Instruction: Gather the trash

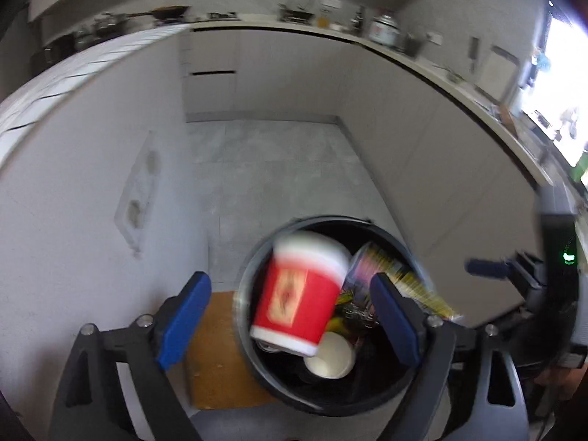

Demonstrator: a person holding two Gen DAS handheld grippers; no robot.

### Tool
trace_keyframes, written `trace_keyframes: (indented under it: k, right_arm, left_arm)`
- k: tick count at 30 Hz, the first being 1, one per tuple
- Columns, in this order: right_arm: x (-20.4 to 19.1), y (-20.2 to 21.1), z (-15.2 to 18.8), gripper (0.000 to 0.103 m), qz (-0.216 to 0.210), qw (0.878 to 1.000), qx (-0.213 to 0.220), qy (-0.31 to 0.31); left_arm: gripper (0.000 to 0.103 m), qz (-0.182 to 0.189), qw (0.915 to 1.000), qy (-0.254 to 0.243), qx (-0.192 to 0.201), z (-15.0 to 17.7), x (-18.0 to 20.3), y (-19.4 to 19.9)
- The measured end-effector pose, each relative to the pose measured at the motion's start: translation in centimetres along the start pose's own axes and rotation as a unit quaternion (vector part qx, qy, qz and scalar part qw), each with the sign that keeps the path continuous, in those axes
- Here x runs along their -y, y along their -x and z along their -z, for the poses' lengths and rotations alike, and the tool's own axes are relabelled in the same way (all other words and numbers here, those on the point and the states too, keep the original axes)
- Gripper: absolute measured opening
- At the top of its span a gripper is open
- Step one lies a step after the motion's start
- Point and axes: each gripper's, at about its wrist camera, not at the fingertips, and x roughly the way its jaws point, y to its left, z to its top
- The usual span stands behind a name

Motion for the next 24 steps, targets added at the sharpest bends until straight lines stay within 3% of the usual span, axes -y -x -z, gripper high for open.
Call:
trace_keyframes:
  k: [5,7,16,24]
  right_arm:
    - [0.4,0.1,0.1,0.103,0.017,0.999,0.01,-0.025]
    - [0.3,0.2,0.0,0.103,0.023,0.999,0.013,-0.031]
    - [0.2,-1.5,1.3,0.103,0.046,0.998,-0.001,-0.043]
    - [-0.4,3.8,2.6,0.103,0.062,0.996,0.039,-0.056]
  left_arm:
    - [0.092,-0.038,0.9991,-0.017,-0.013,0.9,0.2,0.3]
    - [0.097,-0.042,0.9988,-0.02,-0.013,1.4,0.5,0.4]
    - [0.098,-0.053,0.9977,-0.033,-0.029,2.9,0.6,0.4]
    - [0.099,-0.048,0.9985,-0.026,-0.009,2.9,1.8,5.6]
